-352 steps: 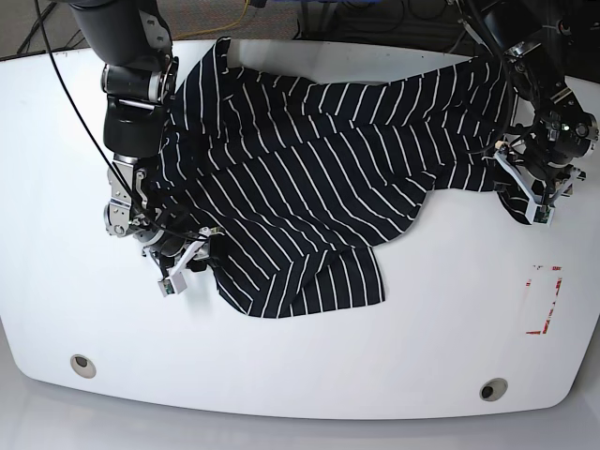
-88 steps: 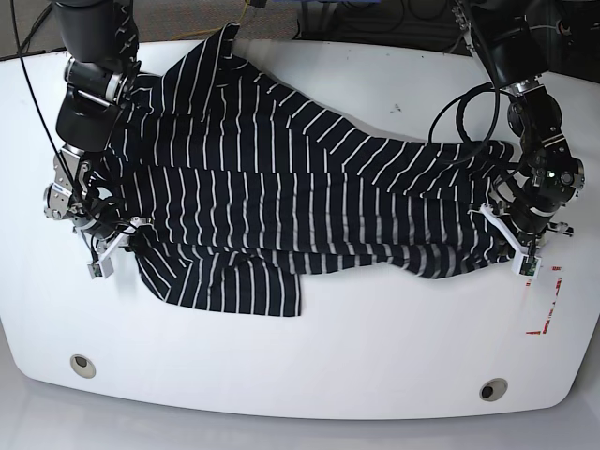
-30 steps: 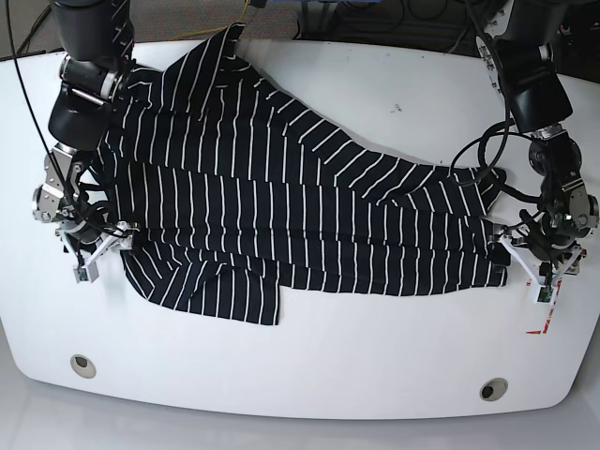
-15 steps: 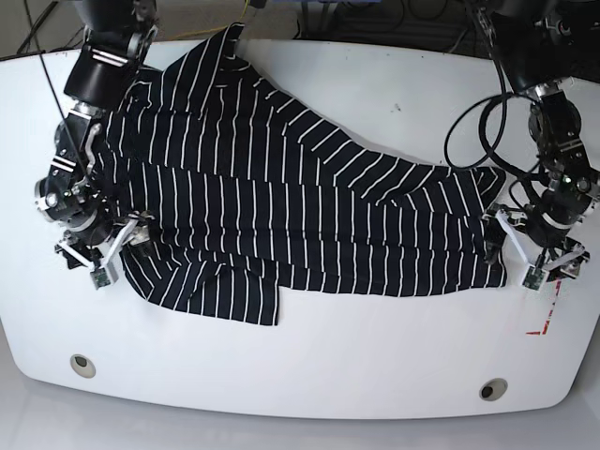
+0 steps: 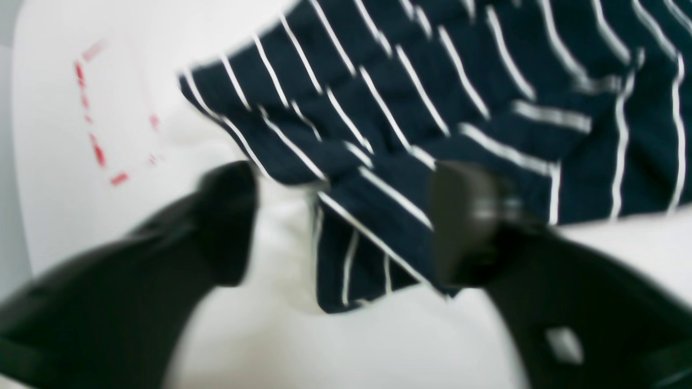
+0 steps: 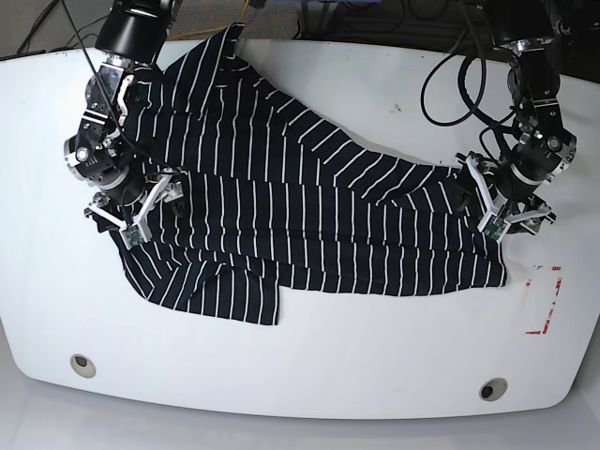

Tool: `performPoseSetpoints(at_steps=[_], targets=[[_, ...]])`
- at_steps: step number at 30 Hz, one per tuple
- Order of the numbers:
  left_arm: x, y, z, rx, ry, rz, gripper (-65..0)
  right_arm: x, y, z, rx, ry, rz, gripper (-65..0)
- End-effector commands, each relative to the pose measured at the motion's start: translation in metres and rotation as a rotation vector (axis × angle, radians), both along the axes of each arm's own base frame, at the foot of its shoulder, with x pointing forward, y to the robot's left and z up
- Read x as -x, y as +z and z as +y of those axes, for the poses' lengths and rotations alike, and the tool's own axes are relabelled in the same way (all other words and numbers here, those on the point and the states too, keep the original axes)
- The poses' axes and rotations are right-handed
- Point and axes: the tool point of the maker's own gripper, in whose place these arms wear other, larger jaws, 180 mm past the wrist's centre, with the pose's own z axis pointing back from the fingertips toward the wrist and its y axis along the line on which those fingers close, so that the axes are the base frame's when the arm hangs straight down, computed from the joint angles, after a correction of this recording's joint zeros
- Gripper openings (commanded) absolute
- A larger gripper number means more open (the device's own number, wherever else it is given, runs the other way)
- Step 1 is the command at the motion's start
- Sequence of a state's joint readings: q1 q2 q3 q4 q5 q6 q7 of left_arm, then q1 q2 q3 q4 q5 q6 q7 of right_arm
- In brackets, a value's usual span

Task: Layout the t-shirt on the table in an organized manner, then fold the t-shirt properly
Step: 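Release the shirt and move both grippers inward over the fabric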

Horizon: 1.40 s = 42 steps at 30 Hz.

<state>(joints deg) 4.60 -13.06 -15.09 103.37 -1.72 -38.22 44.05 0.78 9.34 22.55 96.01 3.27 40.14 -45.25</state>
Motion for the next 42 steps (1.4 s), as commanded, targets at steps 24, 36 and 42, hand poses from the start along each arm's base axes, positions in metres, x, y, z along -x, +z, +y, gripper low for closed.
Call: performPoseSetpoints(at_steps=[24, 36, 42], targets=[[-0.015, -0.025, -0.04, 0.087, -0.067, 0.049, -62.8, 0.022, -0.043, -0.006, -0.053, -0.029, 0.117, -64.7], [-0.026, -0.071, -0.076, 0.231, -0.142, 0.095, -62.8, 0.031, -0.093, -0.007, -0.155, -0.07, 0.218, -64.7], [-0.04, -0.091, -0.072, 0.264, -0.114, 0.15, -62.8, 0.027, -0.105, -0.015, -0.181, -0.092, 0.247, -64.7]])
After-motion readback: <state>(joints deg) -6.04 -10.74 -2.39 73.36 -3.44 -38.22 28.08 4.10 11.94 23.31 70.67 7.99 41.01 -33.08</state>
